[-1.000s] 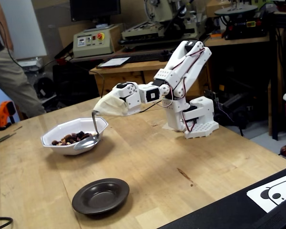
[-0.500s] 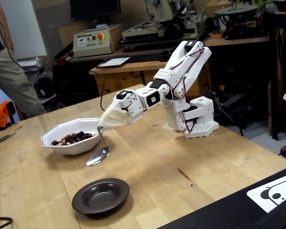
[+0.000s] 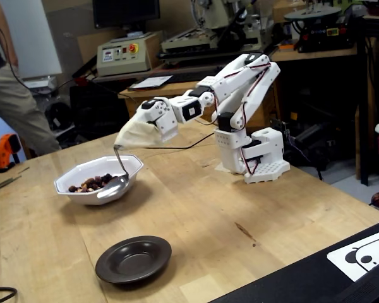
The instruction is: Use spoon to transfer food from the white bowl to brown plate
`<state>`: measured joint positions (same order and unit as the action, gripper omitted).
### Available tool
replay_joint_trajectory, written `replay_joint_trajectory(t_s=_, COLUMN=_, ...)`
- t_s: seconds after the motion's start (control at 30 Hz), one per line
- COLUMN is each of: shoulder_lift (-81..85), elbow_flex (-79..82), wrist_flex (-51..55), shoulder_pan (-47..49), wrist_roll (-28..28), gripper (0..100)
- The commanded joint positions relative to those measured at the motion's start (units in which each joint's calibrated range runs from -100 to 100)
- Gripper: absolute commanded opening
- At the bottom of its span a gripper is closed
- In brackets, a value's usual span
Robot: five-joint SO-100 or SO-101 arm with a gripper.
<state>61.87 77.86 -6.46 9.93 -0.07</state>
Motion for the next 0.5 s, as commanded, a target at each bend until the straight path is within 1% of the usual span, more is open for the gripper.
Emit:
replay_joint_trajectory(t_s=0.0, shoulder_lift=0.73, elbow_flex=-8.84, wrist_flex=0.77, shoulder_pan=0.07, wrist_roll=0.00, gripper=4)
replay_joint_trajectory(t_s=0.2, shoulder_lift=0.04, elbow_flex=-15.12, wrist_flex=4.09, shoulder_pan=0.07, wrist_roll=0.00, gripper=4)
replay_joint_trajectory(t_s=0.47, shoulder_lift=0.82, elbow_flex=-17.15, wrist_flex=10.26, shoulder_pan=0.07, wrist_roll=0.00, gripper=4)
